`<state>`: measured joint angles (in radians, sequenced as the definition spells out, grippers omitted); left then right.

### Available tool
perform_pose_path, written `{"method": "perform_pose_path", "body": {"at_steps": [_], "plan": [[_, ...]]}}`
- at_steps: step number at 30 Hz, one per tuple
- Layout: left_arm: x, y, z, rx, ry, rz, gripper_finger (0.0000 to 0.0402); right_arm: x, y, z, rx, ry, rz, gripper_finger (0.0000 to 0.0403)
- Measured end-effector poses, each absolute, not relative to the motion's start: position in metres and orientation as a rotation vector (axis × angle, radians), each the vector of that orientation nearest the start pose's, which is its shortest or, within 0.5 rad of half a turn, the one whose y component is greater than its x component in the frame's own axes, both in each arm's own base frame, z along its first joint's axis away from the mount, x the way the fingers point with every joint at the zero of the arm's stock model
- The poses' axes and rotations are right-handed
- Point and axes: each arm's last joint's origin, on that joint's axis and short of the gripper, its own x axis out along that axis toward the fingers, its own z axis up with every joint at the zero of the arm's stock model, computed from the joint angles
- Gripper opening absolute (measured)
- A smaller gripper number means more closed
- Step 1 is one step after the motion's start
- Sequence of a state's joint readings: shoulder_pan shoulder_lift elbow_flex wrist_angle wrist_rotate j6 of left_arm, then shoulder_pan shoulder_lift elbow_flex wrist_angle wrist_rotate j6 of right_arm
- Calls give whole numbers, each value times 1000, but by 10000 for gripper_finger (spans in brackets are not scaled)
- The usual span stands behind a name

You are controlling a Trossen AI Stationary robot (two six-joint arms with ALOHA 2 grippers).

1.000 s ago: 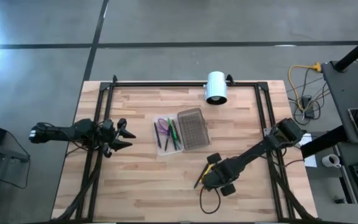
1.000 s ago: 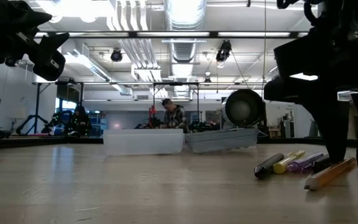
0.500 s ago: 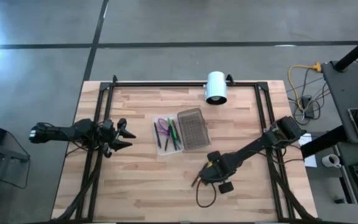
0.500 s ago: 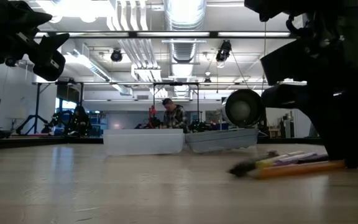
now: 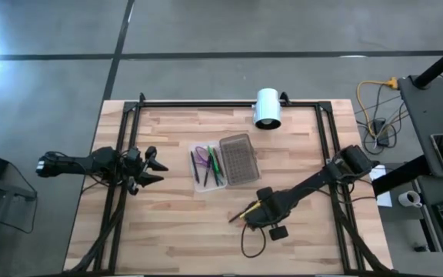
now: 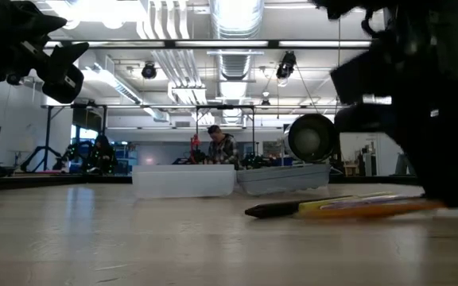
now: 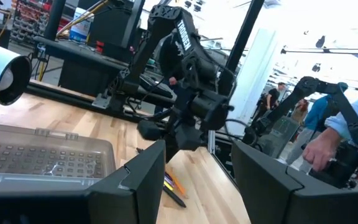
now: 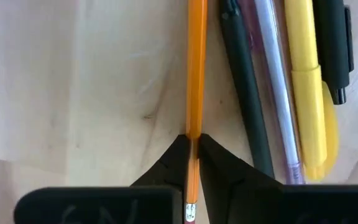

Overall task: Pick & place school supplies into a supply box
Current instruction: Put the orange pencil into the black supply box

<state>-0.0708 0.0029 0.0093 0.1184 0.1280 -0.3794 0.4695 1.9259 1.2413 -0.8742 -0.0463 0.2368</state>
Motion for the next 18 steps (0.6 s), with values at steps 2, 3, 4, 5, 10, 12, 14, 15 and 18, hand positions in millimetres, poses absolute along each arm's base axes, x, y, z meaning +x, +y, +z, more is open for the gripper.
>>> {"method": "perform_pose_path", "body": {"at_steps": [2, 3, 4, 5, 10, 12, 14, 15, 18], "plan": [[96, -10, 178, -374, -86, -220, 169, 307, 159, 156, -153, 1558, 219, 18], [96, -10, 178, -374, -86, -220, 169, 310, 160, 162, -150, 1548, 220, 18], [96, -10, 178, -374, -86, -220, 169, 313, 161, 168, -146, 1539, 219, 18], [96, -10, 178, -374, -86, -220, 169, 316, 162, 174, -138, 1528, 211, 18], [96, -10, 178, -374, -86, -220, 169, 329, 162, 208, 5, 1406, 86, 17], [96, -10, 178, -374, -86, -220, 169, 335, 155, 218, 109, 1366, -10, 17], [96, -10, 178, -374, -86, -220, 169, 344, 144, 226, 235, 1306, -102, 17], [96, -10, 178, -374, -86, -220, 169, 350, 138, 231, 312, 1264, -146, 17], [96, -11, 178, -374, -86, -220, 169, 369, 117, 242, 581, 1117, -274, 17]]}}
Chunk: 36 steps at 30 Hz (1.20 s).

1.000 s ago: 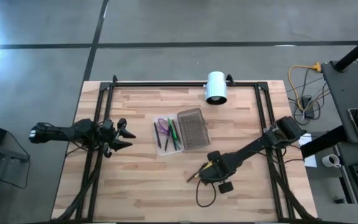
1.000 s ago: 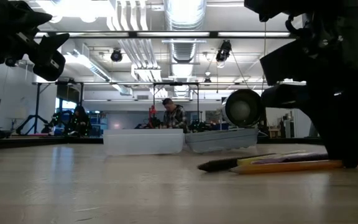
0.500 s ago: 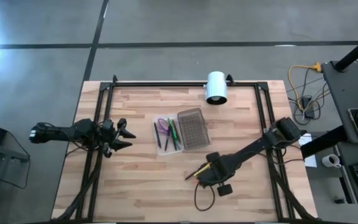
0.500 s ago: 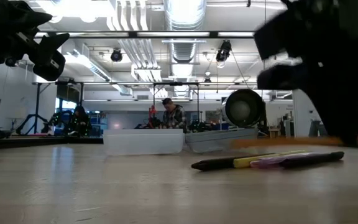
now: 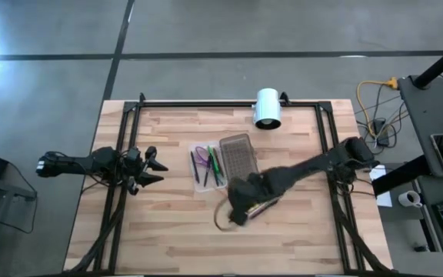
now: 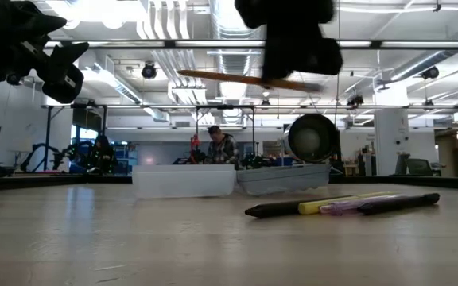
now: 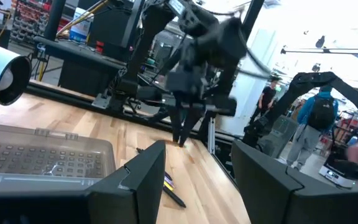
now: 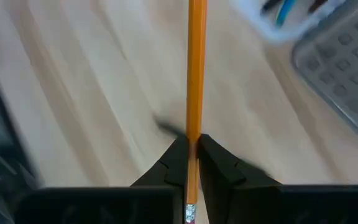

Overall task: Pick & place school supplies into a supply box
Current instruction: Put the orange pencil into the black supply box

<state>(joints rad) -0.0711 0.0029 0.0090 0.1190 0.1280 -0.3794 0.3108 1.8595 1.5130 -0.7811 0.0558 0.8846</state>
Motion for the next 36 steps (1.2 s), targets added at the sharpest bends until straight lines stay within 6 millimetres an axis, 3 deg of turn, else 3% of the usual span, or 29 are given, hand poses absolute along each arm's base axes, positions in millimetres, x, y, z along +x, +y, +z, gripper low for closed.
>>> {"method": "perform_pose_path", "body": {"at_steps": [4, 7, 15, 21, 26, 31, 36], "plan": [[96, -11, 178, -374, -85, -220, 169, 395, 87, 253, 902, 890, -368, 17], [96, -11, 178, -374, -86, -220, 169, 410, 64, 255, 1046, 740, -410, 17], [96, -11, 178, -374, -84, -219, 169, 441, 14, 221, 1204, 605, -532, 17], [96, -11, 178, -374, -84, -219, 169, 455, -2, 189, 1221, 662, -576, 17], [96, -11, 177, -374, -83, -221, 169, 462, -3, 170, 1228, 710, -587, 17], [96, -11, 177, -374, -80, -220, 169, 467, -3, 167, 1218, 709, -592, 26], [96, -11, 177, -374, -79, -220, 169, 466, -4, 169, 1180, 709, -636, 76]]}}
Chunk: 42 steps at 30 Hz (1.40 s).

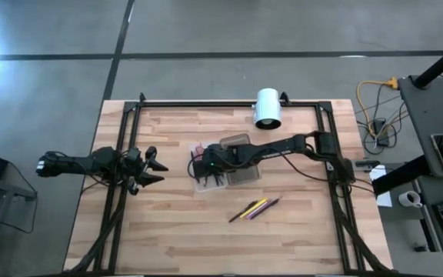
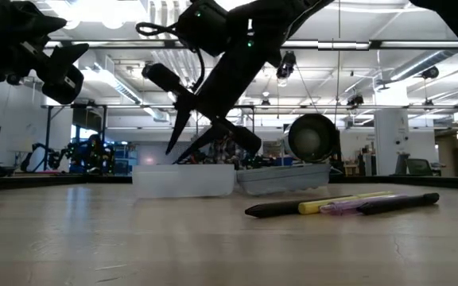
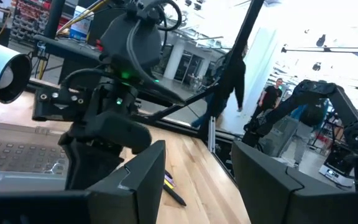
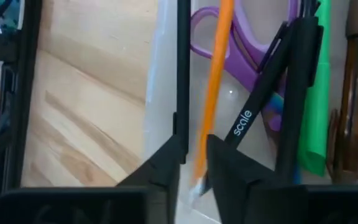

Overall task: Pick & place school supplies into a supply box
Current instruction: Put the orange pencil into the black supply box, then put the black pen into the black supply box

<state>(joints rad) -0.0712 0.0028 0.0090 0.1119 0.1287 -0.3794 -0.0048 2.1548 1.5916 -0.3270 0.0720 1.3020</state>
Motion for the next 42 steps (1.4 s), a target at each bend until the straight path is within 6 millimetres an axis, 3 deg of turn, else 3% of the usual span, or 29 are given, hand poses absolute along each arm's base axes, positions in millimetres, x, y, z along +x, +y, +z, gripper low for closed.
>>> {"method": "perform_pose_path", "body": {"at_steps": [5, 11, 15, 21, 25, 32, 42], "plan": [[96, -11, 177, -374, -79, -219, 169, 466, -1, 182, 1115, 706, -588, 136], [96, -11, 177, -374, -74, -218, 169, 463, 20, 220, 833, 742, -479, 174], [96, -11, 177, -374, -74, -219, 169, 445, 46, 242, 505, 982, -379, 177], [96, -11, 177, -375, -75, -218, 169, 398, 101, 252, 72, 1390, -198, 169], [96, -11, 177, -374, -75, -218, 169, 370, 133, 240, -63, 1555, -143, 162], [96, -11, 177, -374, -75, -219, 169, 339, 178, 206, -98, 1611, -66, 155], [96, -11, 177, -374, -75, -219, 169, 330, 180, 172, -21, 1624, -68, 157]]}}
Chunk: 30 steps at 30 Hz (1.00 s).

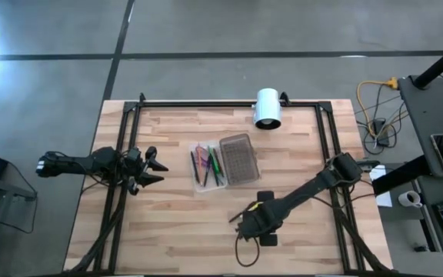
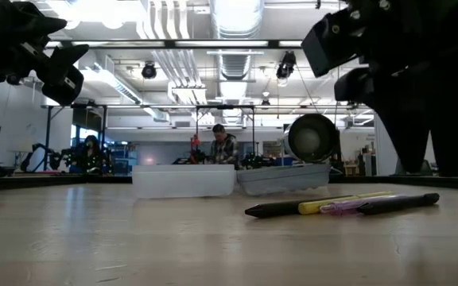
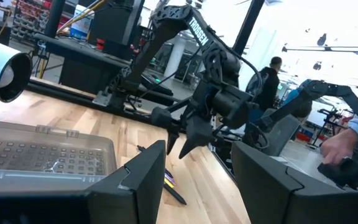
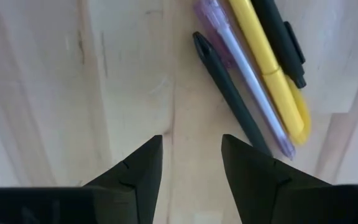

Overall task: Pick & place school supplies into a supply box
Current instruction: Put the black pen into the black supply box

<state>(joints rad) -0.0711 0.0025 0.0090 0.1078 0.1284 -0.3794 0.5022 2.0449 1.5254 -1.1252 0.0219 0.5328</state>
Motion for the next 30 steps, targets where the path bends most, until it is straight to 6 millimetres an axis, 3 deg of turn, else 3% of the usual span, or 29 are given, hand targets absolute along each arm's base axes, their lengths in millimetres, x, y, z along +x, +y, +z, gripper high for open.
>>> {"method": "perform_pose_path", "body": {"at_steps": [9, 17, 30], "plan": [[96, -11, 177, -374, -75, -218, 169, 323, 176, 158, -62, 1643, -54, 155], [96, -11, 177, -374, -75, -219, 169, 326, 173, 158, -117, 1618, -42, 153], [96, -11, 177, -374, -75, -219, 169, 331, 155, 147, -128, 1622, -32, 151]]}}
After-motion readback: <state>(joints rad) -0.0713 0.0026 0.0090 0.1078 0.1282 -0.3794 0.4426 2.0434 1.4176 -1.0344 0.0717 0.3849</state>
